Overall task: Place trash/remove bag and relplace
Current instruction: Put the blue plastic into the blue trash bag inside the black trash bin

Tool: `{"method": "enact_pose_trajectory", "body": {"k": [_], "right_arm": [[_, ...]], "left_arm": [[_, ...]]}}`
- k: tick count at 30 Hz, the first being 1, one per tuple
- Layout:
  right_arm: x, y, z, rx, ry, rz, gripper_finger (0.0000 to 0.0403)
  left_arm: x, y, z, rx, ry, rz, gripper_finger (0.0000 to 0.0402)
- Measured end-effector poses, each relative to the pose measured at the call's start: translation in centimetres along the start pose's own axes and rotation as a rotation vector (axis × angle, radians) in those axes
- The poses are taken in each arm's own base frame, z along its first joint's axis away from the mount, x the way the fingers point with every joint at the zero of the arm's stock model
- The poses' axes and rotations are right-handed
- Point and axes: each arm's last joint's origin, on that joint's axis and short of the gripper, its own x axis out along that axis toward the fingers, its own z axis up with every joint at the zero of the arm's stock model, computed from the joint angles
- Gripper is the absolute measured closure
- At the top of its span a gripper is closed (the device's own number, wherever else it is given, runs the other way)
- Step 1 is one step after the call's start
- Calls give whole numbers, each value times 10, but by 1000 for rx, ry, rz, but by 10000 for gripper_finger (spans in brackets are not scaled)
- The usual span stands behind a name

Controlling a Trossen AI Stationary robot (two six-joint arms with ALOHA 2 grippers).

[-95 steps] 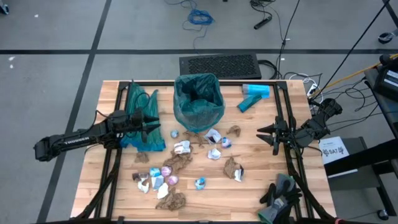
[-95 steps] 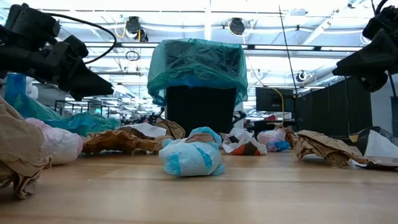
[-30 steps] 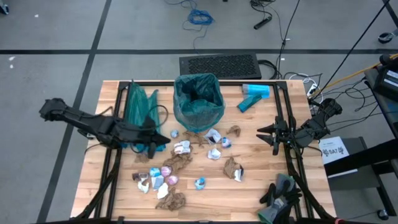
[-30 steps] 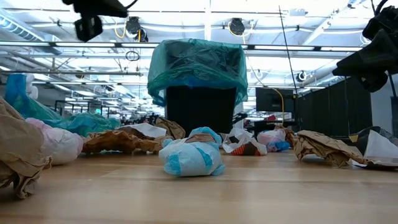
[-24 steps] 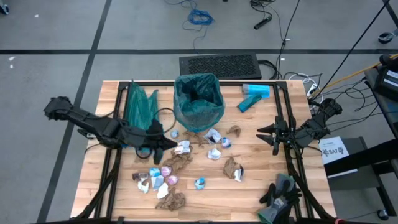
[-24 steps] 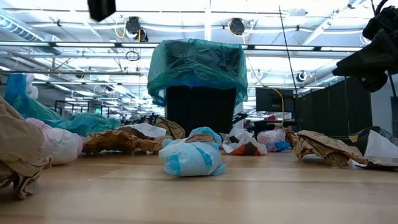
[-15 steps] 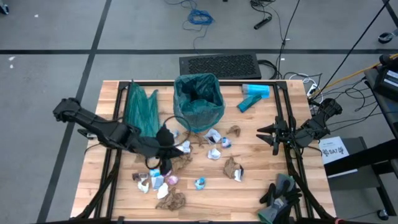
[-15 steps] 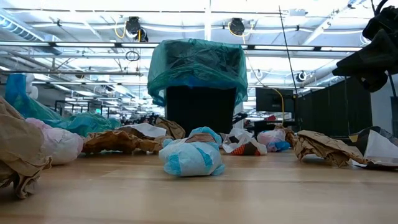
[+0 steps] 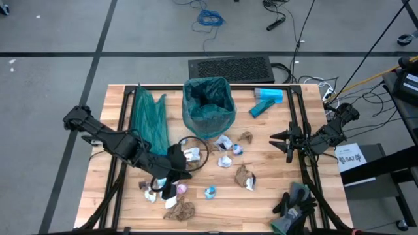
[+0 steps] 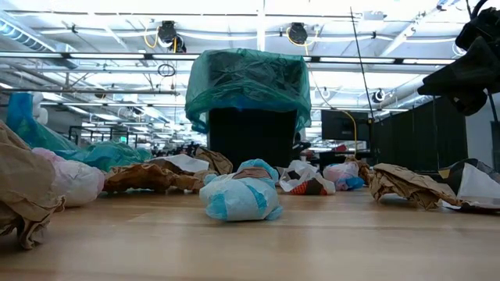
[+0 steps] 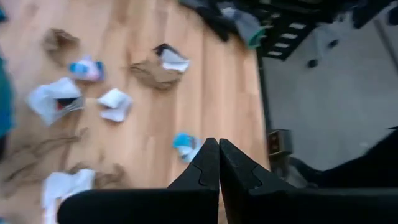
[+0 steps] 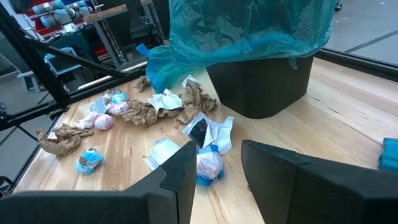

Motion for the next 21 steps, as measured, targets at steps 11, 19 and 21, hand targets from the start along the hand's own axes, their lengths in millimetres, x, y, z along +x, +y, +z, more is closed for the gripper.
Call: {"method": "enact_pose_trajectory", "body": {"k": [11, 19, 21], "right_arm": [[0, 0, 0, 0, 0, 0, 282], [0, 0, 0, 0, 0, 0, 282], [0, 0, 0, 0, 0, 0, 282]], "left_arm": [[25, 8, 2, -21, 40, 52, 327], [58, 8, -5, 121, 123, 78, 254], [69, 8, -9, 166, 154, 88, 252]]}}
